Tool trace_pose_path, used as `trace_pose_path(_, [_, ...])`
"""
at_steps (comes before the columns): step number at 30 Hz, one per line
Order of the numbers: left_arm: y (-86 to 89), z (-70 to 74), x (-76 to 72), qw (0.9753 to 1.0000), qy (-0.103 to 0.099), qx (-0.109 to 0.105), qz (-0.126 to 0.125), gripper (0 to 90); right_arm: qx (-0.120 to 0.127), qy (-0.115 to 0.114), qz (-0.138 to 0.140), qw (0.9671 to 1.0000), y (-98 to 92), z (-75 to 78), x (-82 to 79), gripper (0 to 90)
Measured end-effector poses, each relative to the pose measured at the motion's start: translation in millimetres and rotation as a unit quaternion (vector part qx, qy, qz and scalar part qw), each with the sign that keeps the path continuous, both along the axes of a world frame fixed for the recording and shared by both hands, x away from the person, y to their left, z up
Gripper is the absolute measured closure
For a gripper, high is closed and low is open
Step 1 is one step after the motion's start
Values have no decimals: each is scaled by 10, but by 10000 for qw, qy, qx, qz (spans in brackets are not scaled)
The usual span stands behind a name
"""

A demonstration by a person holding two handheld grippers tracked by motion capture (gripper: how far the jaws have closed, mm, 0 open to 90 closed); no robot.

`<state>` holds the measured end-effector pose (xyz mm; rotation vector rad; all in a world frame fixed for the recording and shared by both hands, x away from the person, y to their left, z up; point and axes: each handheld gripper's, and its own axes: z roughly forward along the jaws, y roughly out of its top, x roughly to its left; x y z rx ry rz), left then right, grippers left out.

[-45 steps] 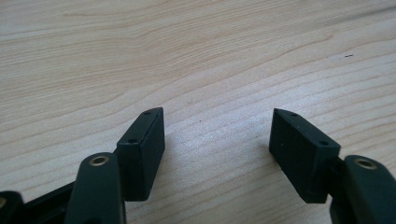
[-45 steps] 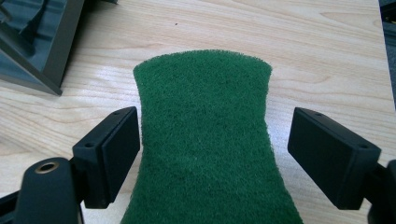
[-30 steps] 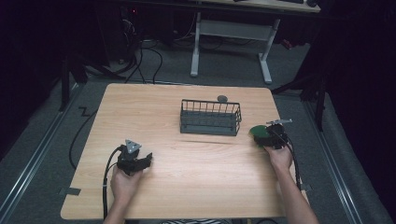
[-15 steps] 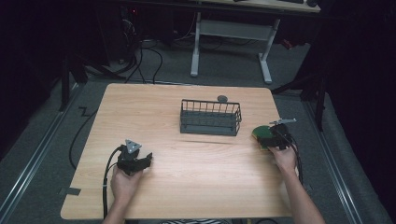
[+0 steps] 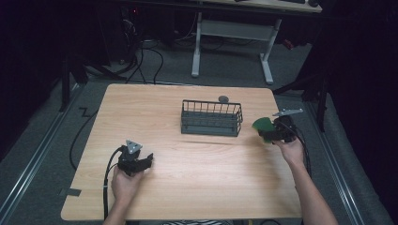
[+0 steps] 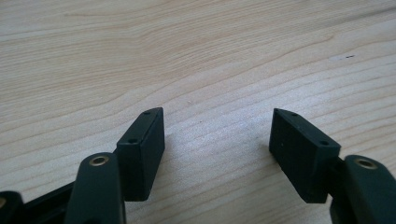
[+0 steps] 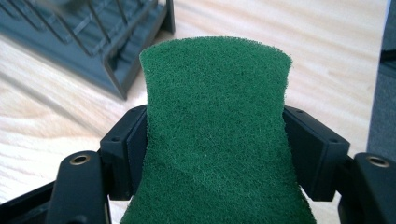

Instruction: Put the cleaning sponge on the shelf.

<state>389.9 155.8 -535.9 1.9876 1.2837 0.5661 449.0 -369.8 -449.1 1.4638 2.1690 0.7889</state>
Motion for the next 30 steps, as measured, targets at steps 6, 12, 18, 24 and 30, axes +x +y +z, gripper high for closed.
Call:
trace_pose_path(6, [-3,0,4,10000,0,0,10,364,-25,-42,145,9999,3,191,53,296])
trace_pose_path(12, [-5,0,5,10000,-2,-1,9,366,-16,-169,392,9991,63,400,105,296])
trace_pose_path(18, [-6,-1,5,10000,-5,-5,10,367,28,-280,609,9977,136,599,140,297])
trace_pose_path(24, [-6,-1,5,10000,-6,-6,10,367,-76,-330,842,9959,238,735,201,297])
trace_pose_path(30, [-6,-1,4,10000,-5,-7,9,367,-126,-343,1198,9921,368,851,286,297])
